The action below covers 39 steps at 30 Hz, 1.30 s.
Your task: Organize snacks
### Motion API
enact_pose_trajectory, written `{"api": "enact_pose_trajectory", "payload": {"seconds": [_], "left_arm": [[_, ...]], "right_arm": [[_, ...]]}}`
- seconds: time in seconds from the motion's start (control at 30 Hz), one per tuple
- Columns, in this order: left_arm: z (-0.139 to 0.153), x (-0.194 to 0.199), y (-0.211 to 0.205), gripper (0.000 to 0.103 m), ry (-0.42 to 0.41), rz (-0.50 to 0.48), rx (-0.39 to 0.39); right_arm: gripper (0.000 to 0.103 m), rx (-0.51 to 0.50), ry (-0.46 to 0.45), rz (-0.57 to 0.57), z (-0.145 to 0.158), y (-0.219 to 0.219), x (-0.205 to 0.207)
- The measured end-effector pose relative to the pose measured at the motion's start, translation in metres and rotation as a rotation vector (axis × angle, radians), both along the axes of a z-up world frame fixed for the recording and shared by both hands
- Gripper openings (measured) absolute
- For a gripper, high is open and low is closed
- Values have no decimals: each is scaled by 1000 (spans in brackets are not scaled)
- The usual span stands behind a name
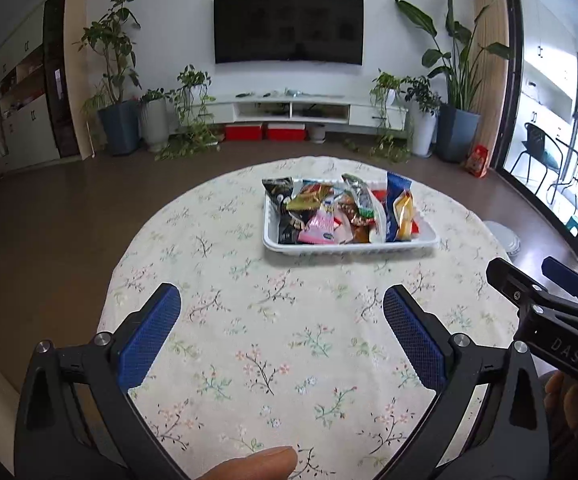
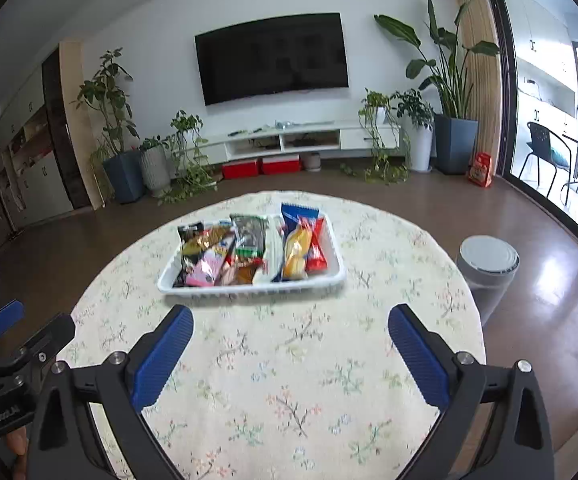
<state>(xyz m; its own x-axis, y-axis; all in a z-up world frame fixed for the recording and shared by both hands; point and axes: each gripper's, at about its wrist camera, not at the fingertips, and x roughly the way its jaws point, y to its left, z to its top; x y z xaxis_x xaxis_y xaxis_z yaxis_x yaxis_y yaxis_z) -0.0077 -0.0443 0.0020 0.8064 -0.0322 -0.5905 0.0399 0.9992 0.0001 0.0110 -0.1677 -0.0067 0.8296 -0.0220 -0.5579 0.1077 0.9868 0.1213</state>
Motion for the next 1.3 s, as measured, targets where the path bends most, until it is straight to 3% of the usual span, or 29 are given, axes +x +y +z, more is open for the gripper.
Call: {"api": "enact_pose_trajectory", "payload": {"seconds": [1.3], "left_arm": [[-31,11,-7,103,69,26,28]], "right_arm": [[100,-75,130,-12,-28,10,-8]]}}
